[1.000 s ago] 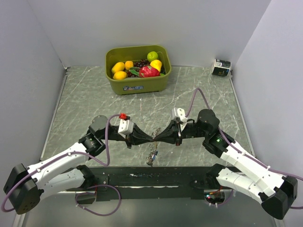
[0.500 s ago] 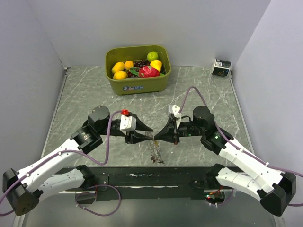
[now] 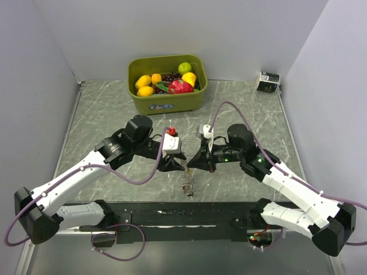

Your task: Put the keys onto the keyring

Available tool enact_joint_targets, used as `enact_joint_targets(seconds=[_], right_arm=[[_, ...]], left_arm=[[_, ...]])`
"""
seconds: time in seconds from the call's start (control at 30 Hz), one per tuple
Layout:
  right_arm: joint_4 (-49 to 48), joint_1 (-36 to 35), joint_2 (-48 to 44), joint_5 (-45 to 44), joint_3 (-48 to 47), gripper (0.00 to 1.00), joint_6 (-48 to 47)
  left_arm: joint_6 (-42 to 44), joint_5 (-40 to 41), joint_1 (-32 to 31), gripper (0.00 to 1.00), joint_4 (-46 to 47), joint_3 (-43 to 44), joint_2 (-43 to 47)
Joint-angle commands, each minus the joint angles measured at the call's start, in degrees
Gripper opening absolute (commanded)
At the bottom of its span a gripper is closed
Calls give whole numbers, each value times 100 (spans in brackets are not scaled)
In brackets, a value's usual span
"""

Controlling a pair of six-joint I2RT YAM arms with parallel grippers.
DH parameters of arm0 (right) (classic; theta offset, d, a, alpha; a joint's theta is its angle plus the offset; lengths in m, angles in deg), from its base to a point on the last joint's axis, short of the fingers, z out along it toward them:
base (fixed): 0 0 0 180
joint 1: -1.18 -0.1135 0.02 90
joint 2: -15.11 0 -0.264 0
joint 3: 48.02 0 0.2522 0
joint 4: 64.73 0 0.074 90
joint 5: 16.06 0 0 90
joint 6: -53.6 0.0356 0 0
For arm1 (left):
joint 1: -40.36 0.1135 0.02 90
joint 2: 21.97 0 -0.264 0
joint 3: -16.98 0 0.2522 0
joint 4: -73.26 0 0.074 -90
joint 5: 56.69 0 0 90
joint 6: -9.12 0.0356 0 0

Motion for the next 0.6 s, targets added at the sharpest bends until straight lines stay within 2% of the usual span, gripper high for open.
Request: enact_joint_targets(seconds=[0.0,0.27,0.57], right_arm=[[21,-45,13,-126,-321,0,-164],[30,-97,65,-162,-304,0,-199],[-128,-106,-40,-206,-181,0,-164]], left_arm=[[476,-158,-5,45,-666,450,-210],[634,-219,-5,42,-816,688,-483],[652,-465,-5,39,-666,583,-677]])
